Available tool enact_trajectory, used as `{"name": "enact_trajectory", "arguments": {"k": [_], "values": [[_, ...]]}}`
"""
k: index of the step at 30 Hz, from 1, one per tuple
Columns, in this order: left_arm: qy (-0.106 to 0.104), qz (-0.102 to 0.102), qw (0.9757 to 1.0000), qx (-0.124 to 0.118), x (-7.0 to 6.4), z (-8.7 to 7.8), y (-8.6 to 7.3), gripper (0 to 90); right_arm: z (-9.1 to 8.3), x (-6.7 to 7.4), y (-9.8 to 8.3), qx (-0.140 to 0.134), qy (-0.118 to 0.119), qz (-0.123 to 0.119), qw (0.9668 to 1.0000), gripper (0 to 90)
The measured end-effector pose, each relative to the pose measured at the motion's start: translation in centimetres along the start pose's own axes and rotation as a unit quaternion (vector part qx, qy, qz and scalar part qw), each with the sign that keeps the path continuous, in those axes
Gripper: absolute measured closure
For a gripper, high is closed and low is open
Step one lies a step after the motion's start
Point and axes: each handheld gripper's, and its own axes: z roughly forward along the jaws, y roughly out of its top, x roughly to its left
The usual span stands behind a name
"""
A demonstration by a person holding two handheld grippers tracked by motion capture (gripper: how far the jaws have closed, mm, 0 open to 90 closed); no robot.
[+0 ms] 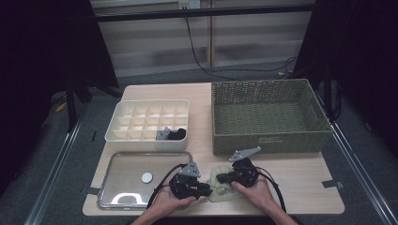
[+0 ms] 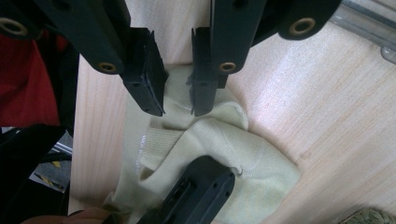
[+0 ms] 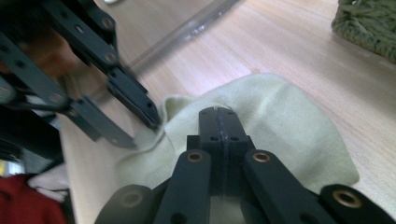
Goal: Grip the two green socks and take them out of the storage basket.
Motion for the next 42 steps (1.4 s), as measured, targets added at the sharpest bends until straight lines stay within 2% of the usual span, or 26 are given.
{"name": "enact_trajectory", "arguments": {"k": [2, 3, 6, 7, 12, 17, 26, 29, 31, 34, 35, 42], "values": [[0.001, 0.001, 1.0, 0.0, 0.0, 0.0, 0.0, 74.7, -0.5, 0.0, 0.2, -0.013, 0.009, 0.007, 0.9998, 90.0], [0.003, -0.001, 1.0, -0.009, -0.1, 0.2, -0.1, 74.7, -0.9, 0.0, 0.3, -0.021, 0.011, 0.007, 0.9997, 90.0], [0.005, -0.001, 1.0, -0.001, -0.1, 0.0, 0.0, 74.7, -2.2, 0.1, 0.5, -0.046, 0.017, 0.01, 0.9987, 90.0], [0.002, -0.002, 1.0, -0.007, -0.1, 0.2, 0.0, 74.7, -2.6, 0.1, 0.5, -0.054, 0.02, 0.013, 0.9983, 90.0], [0.003, -0.005, 1.0, -0.006, -0.1, 0.2, 0.0, 74.6, -3.9, 0.0, 0.3, -0.072, 0.023, 0.017, 0.997, 90.0], [0.004, -0.001, 1.0, -0.001, -0.1, 0.1, 0.1, 74.6, -5.6, -0.4, -0.1, -0.096, 0.021, 0.035, 0.9945, 90.0], [0.006, 0.001, 1.0, 0.001, -0.1, 0.3, 0.3, 74.1, -6.6, -1.0, -1.1, -0.105, 0.016, 0.048, 0.9932, 90.0], [0.008, -0.003, 1.0, 0.001, -0.1, 0.4, 0.6, 70.2, -6.1, -1.3, -1.6, -0.089, 0.011, 0.05, 0.9947, 90.0], [0.002, -0.006, 0.9999, -0.01, -0.2, 0.6, 0.9, 69.0, -5.6, -1.3, -1.8, -0.075, 0.009, 0.053, 0.9957, 90.0], [-0.013, -0.009, 0.9995, -0.028, -0.3, 0.6, 1.6, 64.8, -5.2, -1.3, -1.8, -0.068, 0.012, 0.051, 0.9963, 90.0], [-0.012, -0.007, 0.9996, -0.027, -0.4, 0.7, 1.9, 63.5, -5.1, -1.3, -1.7, -0.069, 0.013, 0.05, 0.9963, 90.0], [-0.034, -0.016, 0.9987, -0.033, -0.4, 1.7, 2.7, 55.2, -5.7, -1.0, -1.2, -0.096, 0.023, 0.053, 0.9937, 90.0]]}}
